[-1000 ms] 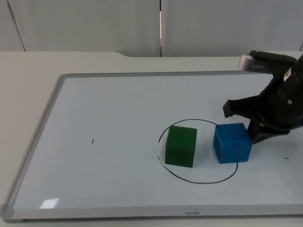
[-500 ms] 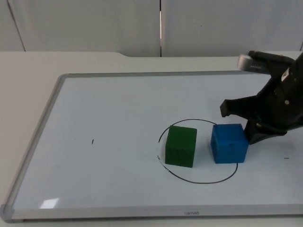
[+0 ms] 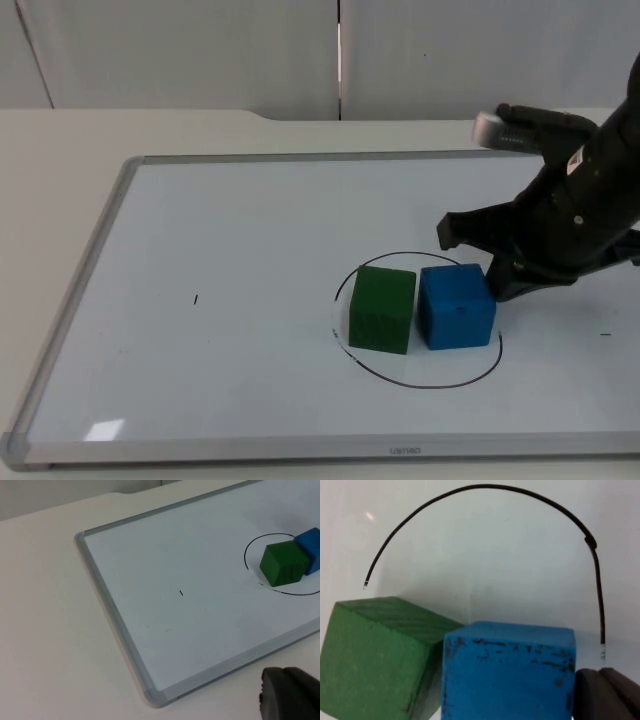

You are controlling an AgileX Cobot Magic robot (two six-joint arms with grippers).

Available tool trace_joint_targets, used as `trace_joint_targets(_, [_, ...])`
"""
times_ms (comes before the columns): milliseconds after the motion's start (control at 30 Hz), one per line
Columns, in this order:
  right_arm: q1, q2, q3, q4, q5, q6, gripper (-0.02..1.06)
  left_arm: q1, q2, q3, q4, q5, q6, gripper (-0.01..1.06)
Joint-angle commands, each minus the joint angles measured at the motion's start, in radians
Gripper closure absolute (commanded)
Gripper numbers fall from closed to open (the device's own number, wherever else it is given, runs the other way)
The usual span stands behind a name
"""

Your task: Push the two cubes into the marked area.

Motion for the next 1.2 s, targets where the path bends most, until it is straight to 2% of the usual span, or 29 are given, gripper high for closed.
trace_joint_targets(0, [0.005,0.001,-0.005,-0.003,-0.003,0.003,1.05,0.002,-0.004,0.005,0.000,-0.012,-0.007,1.05])
trace_joint_targets(100, [0.005,0.001,-0.005,-0.009,0.001,0.003,1.05,0.002,-0.004,0.005,0.000,-0.012,-0.007,1.05])
trace_joint_targets(233, [0.003,-0.029,-0.005,-0.106,0.017,0.003,1.05,0.002,-0.004,0.005,0.000,-0.012,-0.007,1.05])
trace_joint_targets(267, [0.003,-0.029,-0.005,-0.106,0.017,0.003,1.05,0.002,-0.004,0.005,0.000,-0.012,-0.007,1.05])
trace_joint_targets(400, [0.003,-0.145,-0.005,-0.232,0.051,0.006,1.05,0.002,-0.004,0.005,0.000,-0.012,-0.007,1.05])
trace_joint_targets(533, [0.003,-0.281,-0.005,-0.273,0.068,0.006,1.05,0.002,-0.004,0.005,0.000,-0.012,-0.007,1.05])
trace_joint_targets(833, [0.003,-0.596,-0.005,-0.275,0.101,-0.031,1.05,0.002,-0.004,0.005,0.000,-0.012,-0.007,1.05])
trace_joint_targets(1000, [0.003,-0.730,0.000,-0.275,0.155,-0.105,1.05,0.002,-0.004,0.005,0.000,-0.012,-0.007,1.05])
trace_joint_targets(1167, [0.003,-0.865,0.083,-0.275,0.155,-0.131,1.05,0.002,-0.004,0.005,0.000,-0.012,-0.007,1.05])
